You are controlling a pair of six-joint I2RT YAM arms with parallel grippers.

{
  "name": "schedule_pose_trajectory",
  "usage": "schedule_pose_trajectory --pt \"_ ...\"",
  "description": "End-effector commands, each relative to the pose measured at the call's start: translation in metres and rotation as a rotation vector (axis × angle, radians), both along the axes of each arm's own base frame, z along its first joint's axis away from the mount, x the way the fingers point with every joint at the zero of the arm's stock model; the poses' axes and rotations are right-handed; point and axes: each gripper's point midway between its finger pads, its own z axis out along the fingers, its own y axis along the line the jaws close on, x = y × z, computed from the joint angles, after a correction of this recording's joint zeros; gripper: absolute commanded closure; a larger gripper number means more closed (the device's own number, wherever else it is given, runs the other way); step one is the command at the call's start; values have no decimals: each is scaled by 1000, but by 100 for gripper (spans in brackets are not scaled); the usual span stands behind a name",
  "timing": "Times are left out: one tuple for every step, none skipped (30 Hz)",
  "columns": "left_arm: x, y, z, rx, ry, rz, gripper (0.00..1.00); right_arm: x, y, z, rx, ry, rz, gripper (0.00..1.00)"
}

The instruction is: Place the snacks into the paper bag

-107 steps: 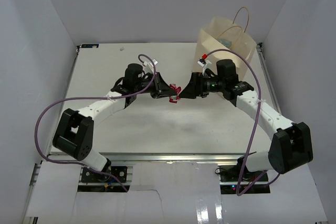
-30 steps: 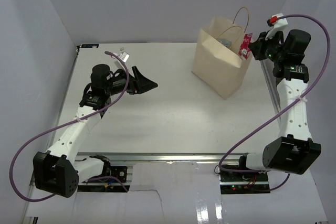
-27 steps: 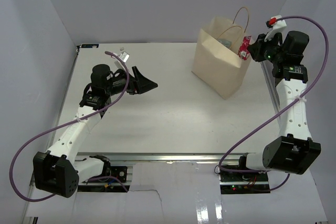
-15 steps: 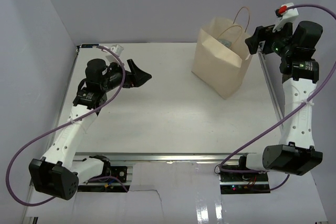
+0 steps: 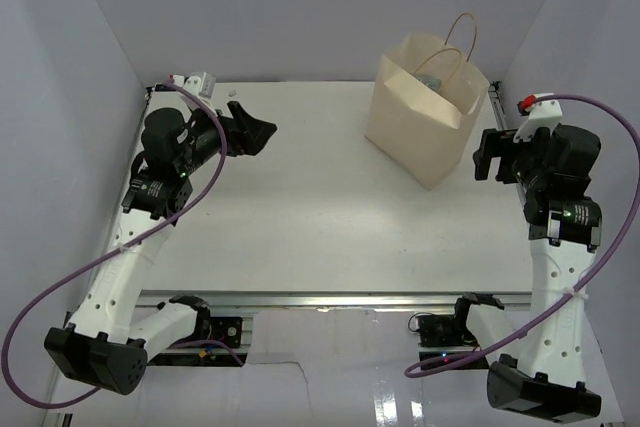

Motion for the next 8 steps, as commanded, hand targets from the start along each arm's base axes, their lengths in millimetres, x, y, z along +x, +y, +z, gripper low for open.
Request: schedule_pose_trajectory --pt "3 -2 3 0 8 -9 2 -11 -8 -6 -34 3 -43 10" --pt "3 -3 2 -3 10 -15 2 -15 -8 -4 -38 -7 -46 10" --pt "3 -3 -2 -5 20 -16 2 -17 -8 -3 -38 -13 -49 10" --pt "2 -3 -3 -6 19 -16 2 -18 -8 -3 -28 -17 -55 10" --pt "1 -3 -4 -9 21 -14 2 -20 -6 -1 -20 -27 -54 10" --pt "1 -2 -4 -9 18 -14 2 -22 -5 0 -13 -31 -52 10" --pt "0 -2 -5 -9 19 -11 2 -22 -5 0 -6 -34 -56 10" --pt "-1 -1 -4 -9 16 -5 2 -23 -4 2 -6 -43 -52 10"
